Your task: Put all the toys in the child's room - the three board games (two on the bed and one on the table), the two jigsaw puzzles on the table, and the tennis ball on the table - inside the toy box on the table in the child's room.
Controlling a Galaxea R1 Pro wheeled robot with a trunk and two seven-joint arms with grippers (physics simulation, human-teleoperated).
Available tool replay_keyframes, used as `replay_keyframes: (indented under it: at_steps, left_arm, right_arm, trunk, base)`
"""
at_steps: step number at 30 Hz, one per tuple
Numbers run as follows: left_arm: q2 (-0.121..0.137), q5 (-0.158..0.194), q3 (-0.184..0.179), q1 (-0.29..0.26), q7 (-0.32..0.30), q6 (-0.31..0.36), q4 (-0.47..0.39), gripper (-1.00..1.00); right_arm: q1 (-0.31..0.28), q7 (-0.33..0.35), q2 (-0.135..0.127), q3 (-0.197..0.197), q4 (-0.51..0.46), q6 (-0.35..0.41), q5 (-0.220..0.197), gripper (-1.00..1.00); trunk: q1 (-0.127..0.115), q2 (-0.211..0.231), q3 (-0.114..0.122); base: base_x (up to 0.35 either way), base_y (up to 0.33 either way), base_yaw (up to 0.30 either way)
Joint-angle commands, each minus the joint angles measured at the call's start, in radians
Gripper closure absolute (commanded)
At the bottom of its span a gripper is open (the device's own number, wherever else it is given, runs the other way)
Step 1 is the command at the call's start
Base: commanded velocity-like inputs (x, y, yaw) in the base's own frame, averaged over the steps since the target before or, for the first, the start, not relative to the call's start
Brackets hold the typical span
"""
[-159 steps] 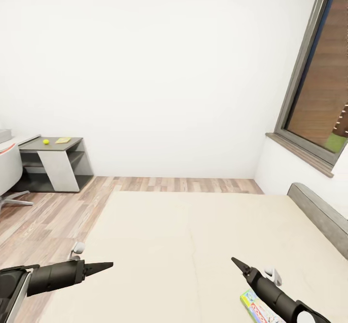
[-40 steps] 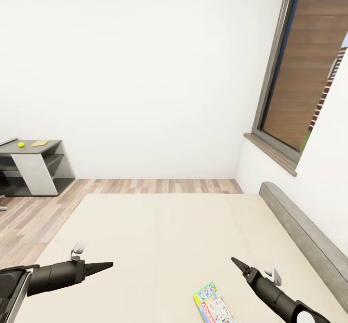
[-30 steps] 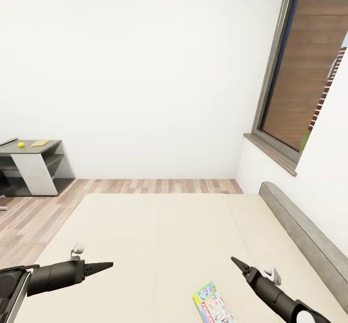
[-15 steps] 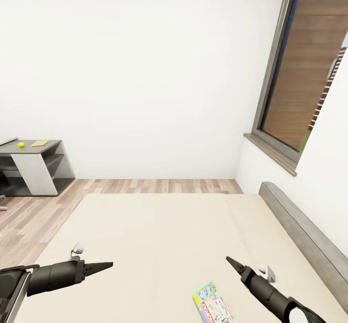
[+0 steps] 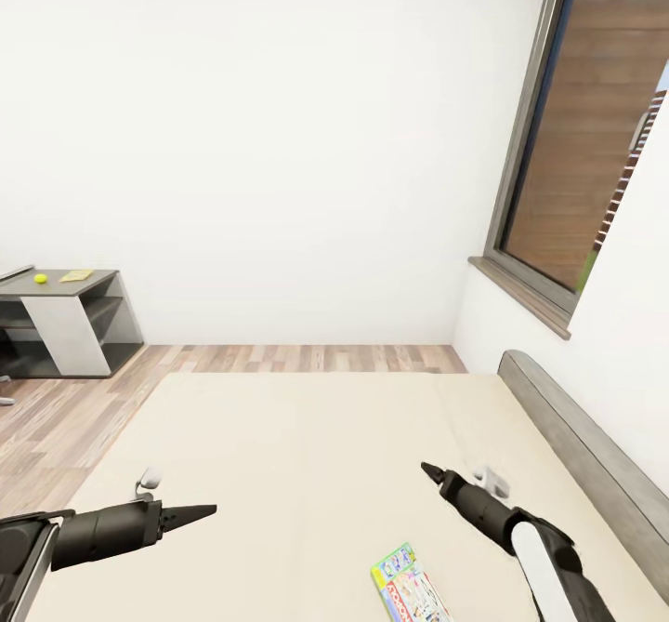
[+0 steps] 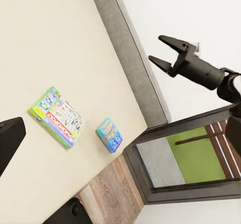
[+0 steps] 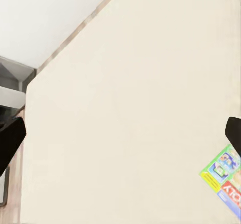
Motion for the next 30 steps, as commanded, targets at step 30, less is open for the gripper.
replay_keyframes:
  at_steps: [30]
  left_arm:
    - [-0.012,-0.001,-0.002,-0.001,0.095,0.009,0.05,-1.0]
  right_arm:
    - [-0.276,-0.446,0.0,0.333,0.346,-0.133,0.005,-1.0]
  trunk:
    - [0.001,-0.002,-0.002]
  base:
    - [0.0,0.0,0.0]
